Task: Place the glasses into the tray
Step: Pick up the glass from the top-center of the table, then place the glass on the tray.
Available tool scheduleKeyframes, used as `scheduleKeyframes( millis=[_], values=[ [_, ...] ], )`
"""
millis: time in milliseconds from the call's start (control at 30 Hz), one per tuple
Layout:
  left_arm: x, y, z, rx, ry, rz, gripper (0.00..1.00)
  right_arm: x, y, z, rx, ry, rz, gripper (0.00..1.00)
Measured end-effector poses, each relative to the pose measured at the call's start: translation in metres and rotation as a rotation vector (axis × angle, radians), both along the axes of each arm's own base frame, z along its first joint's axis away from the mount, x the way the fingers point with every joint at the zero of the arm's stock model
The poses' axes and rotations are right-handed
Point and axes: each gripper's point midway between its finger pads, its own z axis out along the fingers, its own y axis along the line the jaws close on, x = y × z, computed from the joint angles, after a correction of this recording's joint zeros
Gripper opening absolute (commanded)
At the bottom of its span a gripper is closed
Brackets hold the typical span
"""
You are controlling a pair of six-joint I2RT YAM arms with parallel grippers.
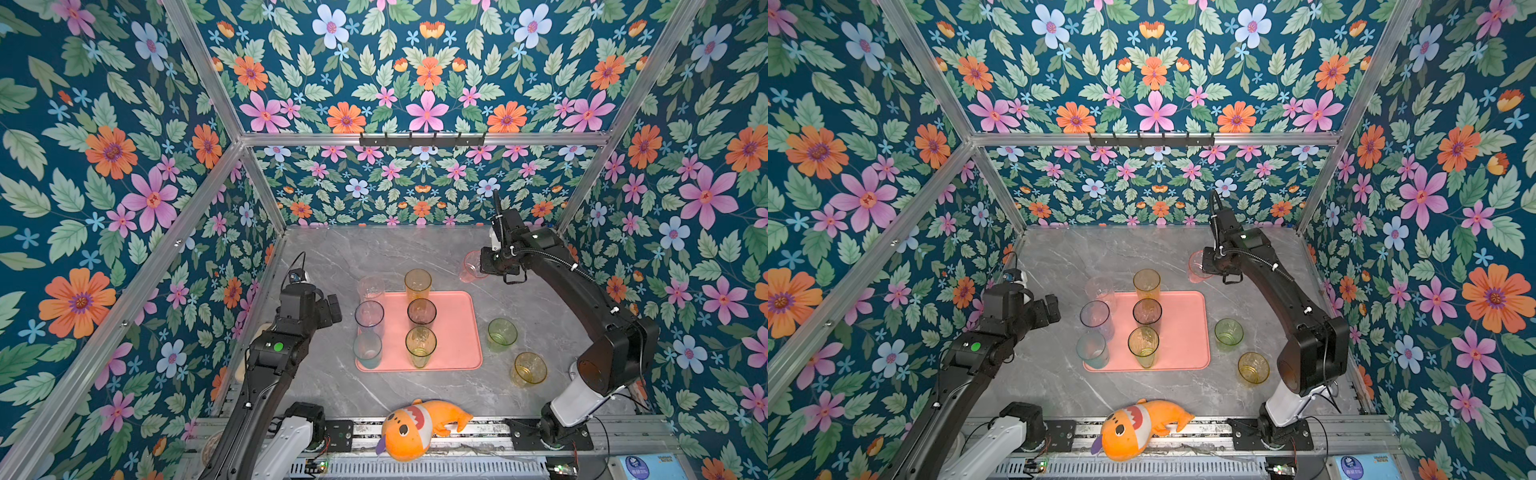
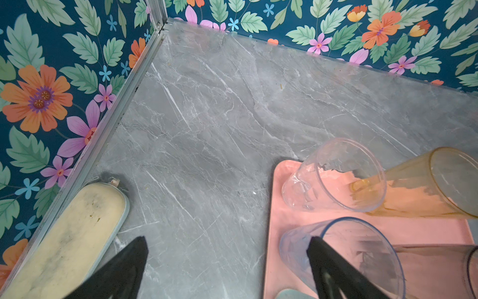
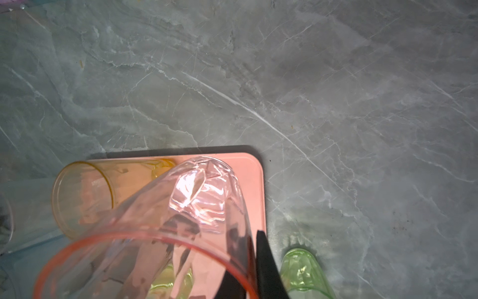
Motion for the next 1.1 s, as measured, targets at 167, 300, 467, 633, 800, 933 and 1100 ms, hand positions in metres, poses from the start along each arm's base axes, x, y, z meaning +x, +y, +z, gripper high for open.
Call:
scheduleKeyframes(
  millis=[167, 300, 467, 633, 800, 933, 1100],
  values=[
    [0.000, 0.000, 0.000, 0.000, 0.001, 0.000, 0.99, -0.012, 0.002, 0.003, -0.029, -0.010, 0.013, 0.06],
    [0.001, 0.000, -0.002, 0.001, 0.006, 0.000, 0.99, -0.022, 0.007, -0.011, -0.049, 0.023, 0.034, 0.06],
    [0.001, 0.000, -0.003, 0.002, 0.011, 0.000, 0.99, -0.028, 0.006, -0.030, -0.077, 0.061, 0.033, 0.06],
    [0.002, 0.000, -0.003, 0.002, 0.011, 0.000, 0.99, -0.029, 0.010, -0.052, -0.097, 0.102, 0.043, 0.06],
    [0.002, 0.000, -0.003, 0.003, 0.012, 0.000, 0.99, -0.026, 0.013, -0.072, -0.108, 0.131, 0.042, 0.06],
    [0.002, -0.001, -0.002, 0.002, 0.010, -0.001, 0.99, -0.024, 0.016, -0.093, -0.122, 0.170, 0.042, 0.06],
    [0.002, -0.001, -0.002, 0.002, 0.012, -0.001, 0.99, -0.018, 0.022, -0.102, -0.118, 0.169, 0.040, 0.05]
  ],
)
